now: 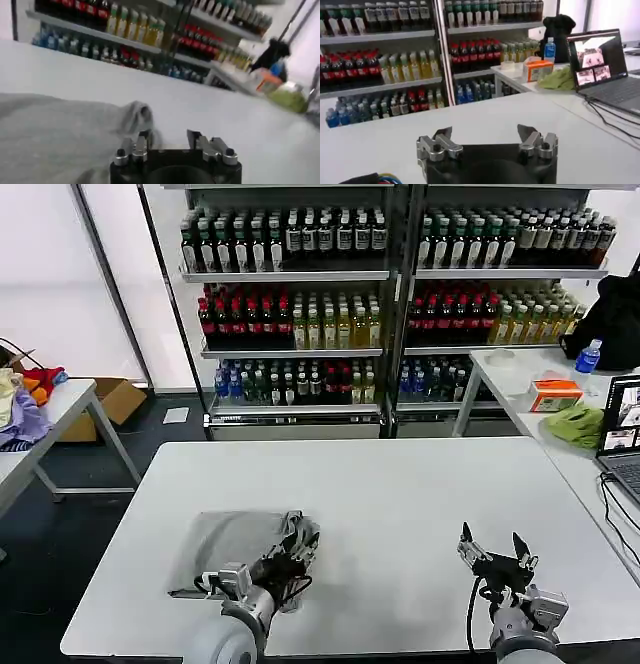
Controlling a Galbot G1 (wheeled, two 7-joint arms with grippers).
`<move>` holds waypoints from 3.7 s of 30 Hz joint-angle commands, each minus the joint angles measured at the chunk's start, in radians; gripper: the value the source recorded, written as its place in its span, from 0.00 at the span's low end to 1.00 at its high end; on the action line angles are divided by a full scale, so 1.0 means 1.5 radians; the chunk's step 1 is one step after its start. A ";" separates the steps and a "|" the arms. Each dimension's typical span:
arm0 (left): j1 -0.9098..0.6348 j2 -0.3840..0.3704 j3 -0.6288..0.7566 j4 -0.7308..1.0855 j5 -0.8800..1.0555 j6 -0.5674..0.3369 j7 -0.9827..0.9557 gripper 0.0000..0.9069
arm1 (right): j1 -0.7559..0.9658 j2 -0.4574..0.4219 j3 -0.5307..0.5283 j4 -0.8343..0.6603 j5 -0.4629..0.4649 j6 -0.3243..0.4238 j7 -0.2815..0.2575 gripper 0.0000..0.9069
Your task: Fold and organize the clothes.
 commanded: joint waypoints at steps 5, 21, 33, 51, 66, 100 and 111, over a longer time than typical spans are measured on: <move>-0.032 0.048 -0.152 -0.084 -0.111 -0.040 -0.061 1.00 | 0.019 -0.017 -0.018 -0.012 0.003 0.001 -0.002 1.00; 0.064 0.097 -0.242 -0.020 0.166 -0.051 0.012 1.00 | 0.062 -0.032 -0.065 -0.045 0.003 0.005 -0.006 1.00; 0.055 0.093 -0.232 0.028 0.167 -0.054 0.034 1.00 | 0.053 -0.034 -0.057 -0.042 0.001 0.004 -0.005 1.00; 0.049 0.092 -0.233 0.089 0.157 -0.051 0.042 1.00 | 0.052 -0.032 -0.062 -0.045 -0.001 0.006 -0.007 1.00; 0.054 0.090 -0.229 0.104 0.117 -0.033 0.055 0.01 | 0.060 -0.033 -0.069 -0.045 0.000 0.007 -0.008 1.00; 0.085 0.214 -0.479 -0.023 0.032 -0.047 0.020 0.00 | 0.073 -0.027 -0.089 -0.060 -0.004 0.006 0.000 1.00; 0.072 0.206 -0.409 -0.015 0.100 -0.051 0.036 0.00 | 0.059 -0.017 -0.081 -0.057 -0.016 0.010 -0.001 1.00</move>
